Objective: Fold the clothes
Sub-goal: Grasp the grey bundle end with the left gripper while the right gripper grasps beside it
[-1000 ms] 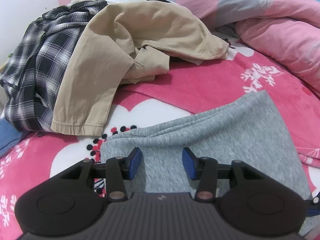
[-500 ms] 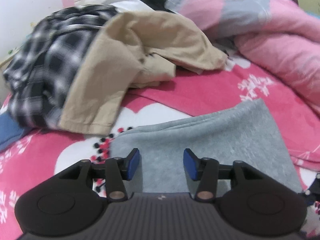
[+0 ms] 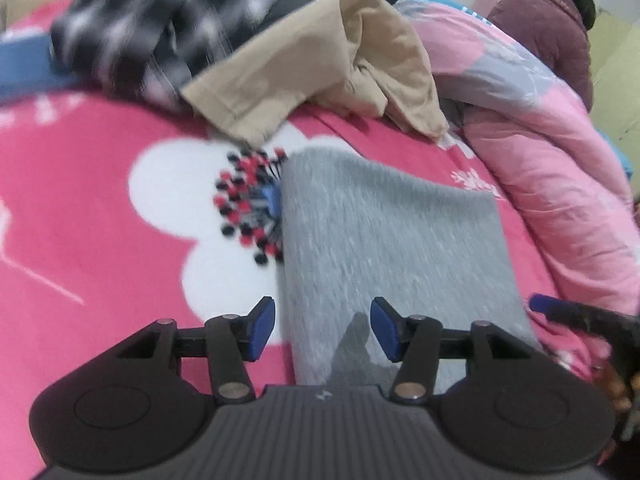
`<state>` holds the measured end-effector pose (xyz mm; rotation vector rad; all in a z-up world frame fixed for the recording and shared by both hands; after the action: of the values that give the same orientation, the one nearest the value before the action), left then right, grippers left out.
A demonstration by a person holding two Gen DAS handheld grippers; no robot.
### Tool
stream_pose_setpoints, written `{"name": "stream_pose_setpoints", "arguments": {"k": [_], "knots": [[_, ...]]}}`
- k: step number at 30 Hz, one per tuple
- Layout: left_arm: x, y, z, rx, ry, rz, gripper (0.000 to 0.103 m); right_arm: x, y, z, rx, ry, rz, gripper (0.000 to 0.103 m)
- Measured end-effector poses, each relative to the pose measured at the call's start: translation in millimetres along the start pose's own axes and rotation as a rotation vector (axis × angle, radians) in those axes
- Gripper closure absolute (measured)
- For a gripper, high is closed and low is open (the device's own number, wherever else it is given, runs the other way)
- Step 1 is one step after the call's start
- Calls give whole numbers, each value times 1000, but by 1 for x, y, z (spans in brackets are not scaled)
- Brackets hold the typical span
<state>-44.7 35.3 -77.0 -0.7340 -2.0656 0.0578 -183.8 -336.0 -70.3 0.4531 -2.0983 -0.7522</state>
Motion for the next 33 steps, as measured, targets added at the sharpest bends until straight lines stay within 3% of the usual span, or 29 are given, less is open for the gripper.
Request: {"name": "stream_pose_setpoints", "arguments": {"k": [3,7,15,20,27,33], "knots": [[-11,5,7,40,3,84,48,0,-42,-9,-250,-1,-36,43],[-31,12,3,63,-1,129,48,-22,-68,-8,-385,59,-61,42],[-69,26,-30,43,-8,215,47,-57,-81,-52,-413,74,-74,39],[-83,34,-34,105,-37,273,45,-73,-86,-76,-440,58,-113,37],[-73,35,-17,156,-45,317,45,-66,-85,-56,-480,90,-189,35],[-67,32,-2,123,-29,329,45,-66,-81,-37,-477,168,-207,34]]}}
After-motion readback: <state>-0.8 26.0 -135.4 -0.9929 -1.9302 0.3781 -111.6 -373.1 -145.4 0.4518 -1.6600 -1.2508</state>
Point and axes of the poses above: each gripper's, at about its wrist camera, not at the fingertips, and x roughly against the way its jaws point, y to its left, z to its underside, the point moved 4 cm from there along -x, roughly the way its jaws point, and after that the axes turned 14 degrees about -x, right-handed, at the moved point
